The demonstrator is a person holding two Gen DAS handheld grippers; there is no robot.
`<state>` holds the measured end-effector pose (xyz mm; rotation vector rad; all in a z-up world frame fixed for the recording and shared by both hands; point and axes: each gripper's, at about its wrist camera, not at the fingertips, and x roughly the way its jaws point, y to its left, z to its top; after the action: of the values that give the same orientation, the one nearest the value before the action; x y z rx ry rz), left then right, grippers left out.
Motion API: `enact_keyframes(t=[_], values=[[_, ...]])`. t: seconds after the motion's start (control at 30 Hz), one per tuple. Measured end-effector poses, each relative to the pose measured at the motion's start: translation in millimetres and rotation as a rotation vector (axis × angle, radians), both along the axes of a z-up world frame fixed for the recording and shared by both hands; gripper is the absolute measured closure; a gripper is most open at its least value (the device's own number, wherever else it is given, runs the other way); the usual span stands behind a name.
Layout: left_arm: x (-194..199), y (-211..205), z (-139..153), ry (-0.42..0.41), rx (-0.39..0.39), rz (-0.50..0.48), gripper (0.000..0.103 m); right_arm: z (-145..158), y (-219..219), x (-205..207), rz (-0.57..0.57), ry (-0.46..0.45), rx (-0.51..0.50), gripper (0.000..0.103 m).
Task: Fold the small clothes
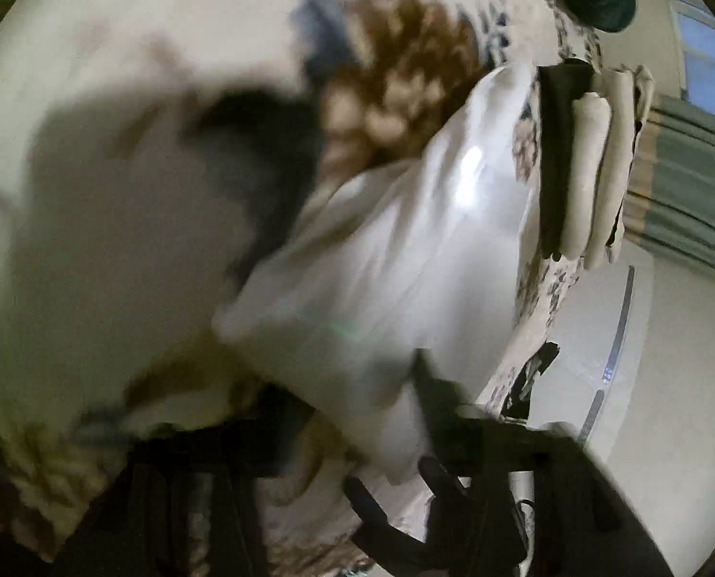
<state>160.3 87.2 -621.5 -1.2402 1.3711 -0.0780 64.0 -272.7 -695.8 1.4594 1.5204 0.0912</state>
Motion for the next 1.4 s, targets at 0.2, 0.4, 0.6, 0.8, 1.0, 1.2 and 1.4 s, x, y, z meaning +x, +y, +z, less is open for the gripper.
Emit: enact_keyframes(t=[0.2, 0.4, 0.6, 0.8, 1.0, 1.2, 1.4], values=[[4, 20, 16, -0.054, 0.081, -0.032, 0.092, -3, 4, 4, -0.115, -0.045, -0.03, 0.092], [-12, 90, 29, -0.06, 0.227, 0.097, 0.093, 11, 1, 10, -0.052, -0.077, -0.1, 0.093], [0, 57, 38, -0.063, 0.286, -0.091, 0.05, 19, -8, 14, 0.077, -0.072, -0.133, 0.054], [46, 24, 49, -0.186, 0.377, -0.275, 0.05, 54, -37, 19, 0.21, -0.159, -0.305, 0.038], [121, -6, 35, -0.254, 0.409, -0.426, 0.05, 53, -68, 97, 0.186, -0.259, -0.364, 0.037], [156, -26, 31, -0.335, 0.448, -0.503, 0.101, 29, -63, 186, 0.174, -0.303, -0.285, 0.037], [167, -30, 40, -0.374, 0.418, -0.448, 0.101, 44, -64, 202, 0.17, -0.337, -0.414, 0.101]])
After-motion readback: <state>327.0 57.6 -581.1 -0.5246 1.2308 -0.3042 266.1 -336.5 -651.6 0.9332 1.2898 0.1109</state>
